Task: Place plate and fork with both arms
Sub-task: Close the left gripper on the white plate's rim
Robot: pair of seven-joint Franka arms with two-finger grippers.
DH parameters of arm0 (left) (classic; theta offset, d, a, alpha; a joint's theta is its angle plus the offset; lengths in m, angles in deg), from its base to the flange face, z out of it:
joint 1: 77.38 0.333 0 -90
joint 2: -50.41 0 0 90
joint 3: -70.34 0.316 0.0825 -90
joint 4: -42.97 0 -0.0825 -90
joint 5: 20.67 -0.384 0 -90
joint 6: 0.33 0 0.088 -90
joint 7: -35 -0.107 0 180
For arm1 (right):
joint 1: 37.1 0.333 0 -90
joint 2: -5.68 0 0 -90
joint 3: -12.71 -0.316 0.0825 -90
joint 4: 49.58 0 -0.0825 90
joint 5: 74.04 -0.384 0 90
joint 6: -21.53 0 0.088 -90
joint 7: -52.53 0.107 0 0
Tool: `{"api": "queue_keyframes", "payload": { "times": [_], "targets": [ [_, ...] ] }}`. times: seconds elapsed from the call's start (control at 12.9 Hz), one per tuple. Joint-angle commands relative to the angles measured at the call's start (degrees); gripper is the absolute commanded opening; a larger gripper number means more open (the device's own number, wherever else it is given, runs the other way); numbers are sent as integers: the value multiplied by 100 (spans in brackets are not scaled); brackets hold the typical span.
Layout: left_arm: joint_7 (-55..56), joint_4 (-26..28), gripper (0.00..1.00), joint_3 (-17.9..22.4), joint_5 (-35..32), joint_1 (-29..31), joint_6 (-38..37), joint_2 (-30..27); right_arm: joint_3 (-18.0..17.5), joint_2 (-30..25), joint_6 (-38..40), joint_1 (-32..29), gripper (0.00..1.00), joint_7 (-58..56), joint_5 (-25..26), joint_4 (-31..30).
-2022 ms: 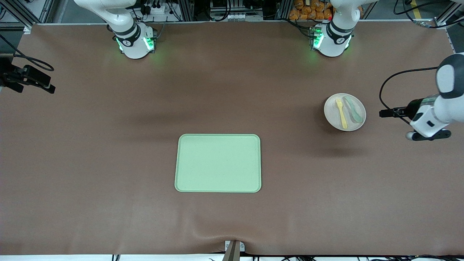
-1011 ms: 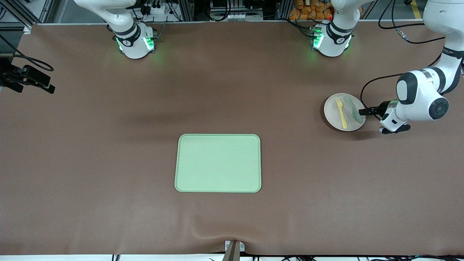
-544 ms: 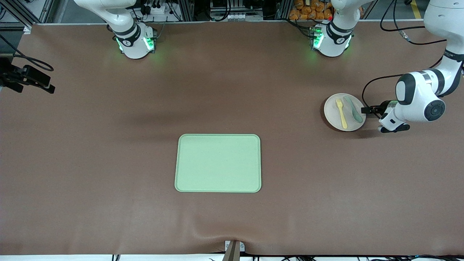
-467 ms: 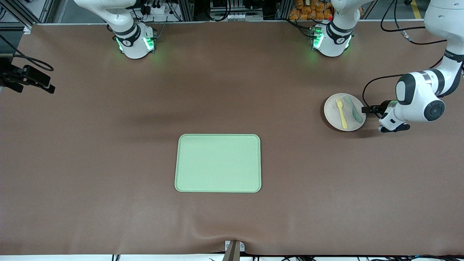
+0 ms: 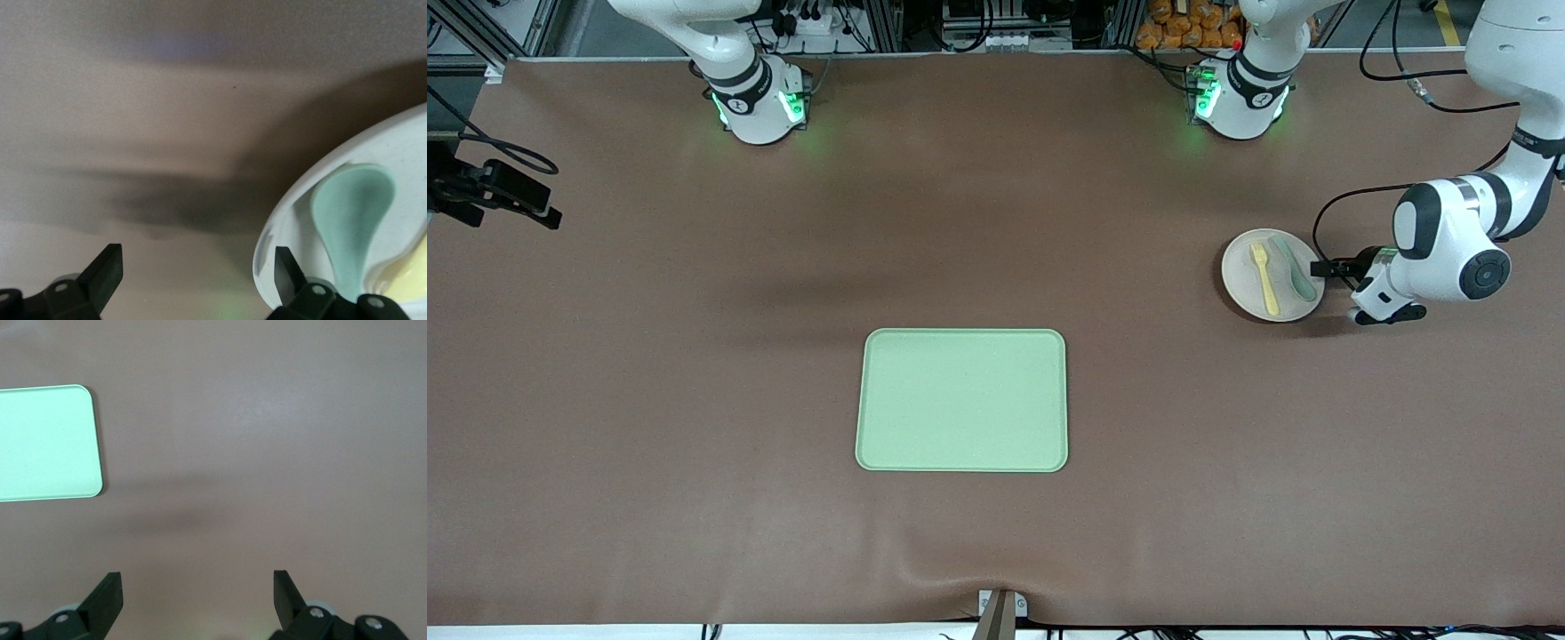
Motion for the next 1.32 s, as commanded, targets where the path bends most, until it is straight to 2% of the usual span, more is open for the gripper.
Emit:
{"api": "queue_keyframes", "payload": {
  "times": [0.0,0.39,0.62,0.78,1.24],
  "targets": [
    [32,133,100,-61,-139,18,44,-18,-62,-41,32,-107,100,-66,-83,-51],
    [102,125,100,-88,-148,-35,44,-18,-62,-41,32,-116,100,-66,-83,-51],
    [129,46,55,-97,-130,-210,44,60,-62,-41,32,-107,100,-66,-83,-51],
    [129,-15,0,-97,-139,-255,44,61,-62,-41,32,-107,100,-66,-83,-51],
    [32,-164,0,-106,-148,-325,18,34,-62,-41,32,-107,100,-66,-83,-51]
  ]
}}
